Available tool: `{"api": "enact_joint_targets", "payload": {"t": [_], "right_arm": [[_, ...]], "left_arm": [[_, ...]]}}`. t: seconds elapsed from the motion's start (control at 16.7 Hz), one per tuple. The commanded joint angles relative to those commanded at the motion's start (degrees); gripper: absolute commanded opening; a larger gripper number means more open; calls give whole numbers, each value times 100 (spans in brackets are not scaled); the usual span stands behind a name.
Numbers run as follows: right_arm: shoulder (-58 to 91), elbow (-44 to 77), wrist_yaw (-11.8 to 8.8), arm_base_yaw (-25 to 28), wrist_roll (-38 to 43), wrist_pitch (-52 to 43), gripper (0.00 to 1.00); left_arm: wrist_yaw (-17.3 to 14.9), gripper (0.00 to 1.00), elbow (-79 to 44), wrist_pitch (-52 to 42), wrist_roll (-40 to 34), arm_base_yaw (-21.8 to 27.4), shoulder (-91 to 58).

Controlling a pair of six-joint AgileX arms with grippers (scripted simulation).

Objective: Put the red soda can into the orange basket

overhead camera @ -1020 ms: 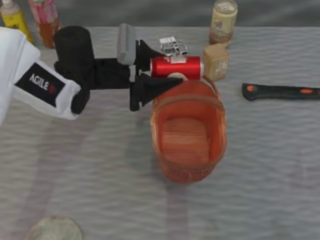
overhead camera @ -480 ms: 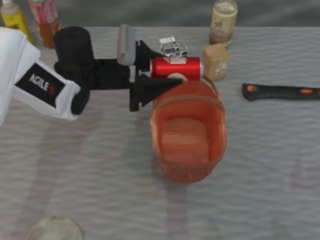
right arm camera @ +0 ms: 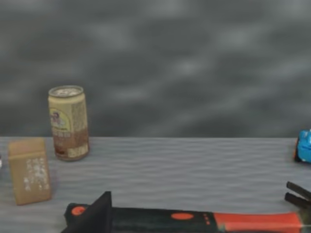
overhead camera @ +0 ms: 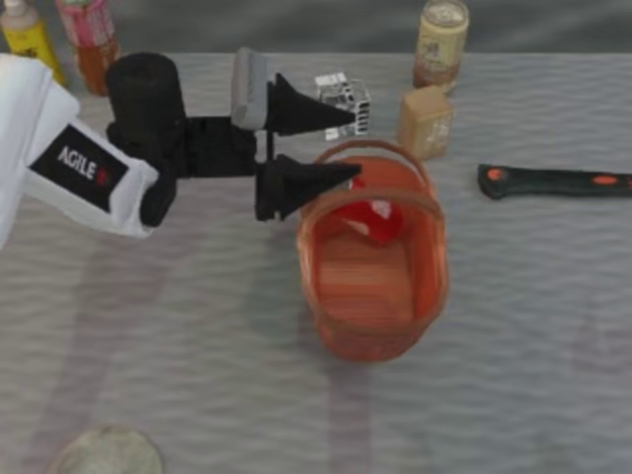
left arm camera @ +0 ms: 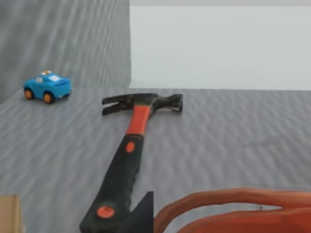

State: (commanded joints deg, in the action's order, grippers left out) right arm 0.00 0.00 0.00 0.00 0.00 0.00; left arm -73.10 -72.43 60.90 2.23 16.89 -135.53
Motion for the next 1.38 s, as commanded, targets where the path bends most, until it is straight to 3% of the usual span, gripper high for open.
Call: {"api": "enact_joint_targets", "payload": {"t": [0.6,0.78,1.02,1.38], "right_arm": [[0,0,0,0,0,0,100],[346,347,-34,161,-209,-307,100],[1649,1648,-76,629,-892,-1325,100],[5085,5090,-34,1533,-2377,-3577,100]], "left_arm": [[3,100,-2,-2,2,22,4],[192,100,87,-145,-119,-57,353],[927,100,527,-700,-462,-340,1664],[2829,100,1985,-2161,-901,-952,5262]]}}
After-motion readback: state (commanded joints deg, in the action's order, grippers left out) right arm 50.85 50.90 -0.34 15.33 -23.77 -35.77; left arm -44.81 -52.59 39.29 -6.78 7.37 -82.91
